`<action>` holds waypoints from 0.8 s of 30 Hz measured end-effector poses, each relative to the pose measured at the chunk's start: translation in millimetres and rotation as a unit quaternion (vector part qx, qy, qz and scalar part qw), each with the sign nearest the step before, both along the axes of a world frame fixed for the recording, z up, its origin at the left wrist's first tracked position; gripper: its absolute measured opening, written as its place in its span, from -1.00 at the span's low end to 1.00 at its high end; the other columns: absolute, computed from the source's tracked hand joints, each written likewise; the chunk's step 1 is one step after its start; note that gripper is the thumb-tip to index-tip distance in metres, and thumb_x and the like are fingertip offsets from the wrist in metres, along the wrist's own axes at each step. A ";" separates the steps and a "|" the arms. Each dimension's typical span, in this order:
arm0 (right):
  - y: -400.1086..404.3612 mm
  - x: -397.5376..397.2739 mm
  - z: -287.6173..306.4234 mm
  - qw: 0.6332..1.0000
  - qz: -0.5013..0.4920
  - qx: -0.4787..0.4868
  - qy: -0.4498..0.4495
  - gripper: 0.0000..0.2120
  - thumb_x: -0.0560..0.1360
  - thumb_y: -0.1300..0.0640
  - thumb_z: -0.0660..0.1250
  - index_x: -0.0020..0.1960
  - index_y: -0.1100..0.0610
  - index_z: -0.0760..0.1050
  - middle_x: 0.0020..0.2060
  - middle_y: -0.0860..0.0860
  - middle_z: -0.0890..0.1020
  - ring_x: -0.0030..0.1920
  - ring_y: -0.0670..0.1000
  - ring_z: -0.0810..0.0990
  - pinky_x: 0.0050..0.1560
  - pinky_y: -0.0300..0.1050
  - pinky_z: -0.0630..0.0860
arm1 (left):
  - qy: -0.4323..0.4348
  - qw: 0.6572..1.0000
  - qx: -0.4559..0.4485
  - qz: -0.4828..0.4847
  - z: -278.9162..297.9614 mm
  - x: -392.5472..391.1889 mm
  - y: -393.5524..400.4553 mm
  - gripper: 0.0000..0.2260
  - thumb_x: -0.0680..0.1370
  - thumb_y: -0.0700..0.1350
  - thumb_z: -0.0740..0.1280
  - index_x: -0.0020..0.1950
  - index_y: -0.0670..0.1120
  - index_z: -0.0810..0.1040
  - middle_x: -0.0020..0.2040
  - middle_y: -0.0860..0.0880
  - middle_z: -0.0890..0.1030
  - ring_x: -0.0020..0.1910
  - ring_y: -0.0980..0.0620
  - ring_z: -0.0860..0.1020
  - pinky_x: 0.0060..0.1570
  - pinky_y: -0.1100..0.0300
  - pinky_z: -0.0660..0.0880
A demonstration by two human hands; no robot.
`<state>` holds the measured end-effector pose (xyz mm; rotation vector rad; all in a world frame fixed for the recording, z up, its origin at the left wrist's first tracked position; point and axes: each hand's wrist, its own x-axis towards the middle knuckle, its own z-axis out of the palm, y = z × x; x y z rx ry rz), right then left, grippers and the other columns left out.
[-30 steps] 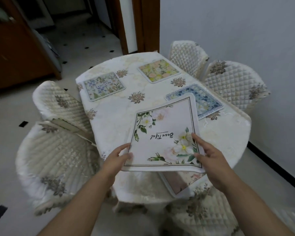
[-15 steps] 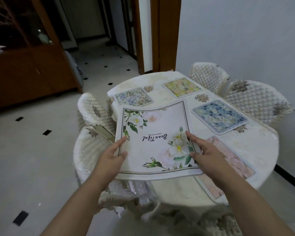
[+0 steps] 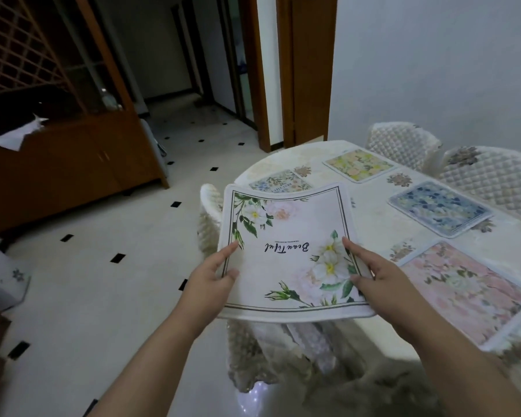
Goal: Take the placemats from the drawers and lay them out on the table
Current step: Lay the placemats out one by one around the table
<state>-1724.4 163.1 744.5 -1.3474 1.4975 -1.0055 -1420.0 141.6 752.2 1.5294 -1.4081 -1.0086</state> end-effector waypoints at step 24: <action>-171.4 110.6 17.3 0.999 -0.042 -0.005 0.023 -0.37 0.61 0.32 0.25 0.38 -0.39 0.40 0.34 -0.30 0.44 0.36 -0.15 0.40 0.45 -0.04 0.36 | 0.016 0.999 -0.034 -0.016 18.5 102.5 -175.0 -0.54 0.63 -0.25 0.34 0.38 0.26 0.53 0.30 0.38 0.45 0.15 0.62 0.40 0.19 0.55 0.37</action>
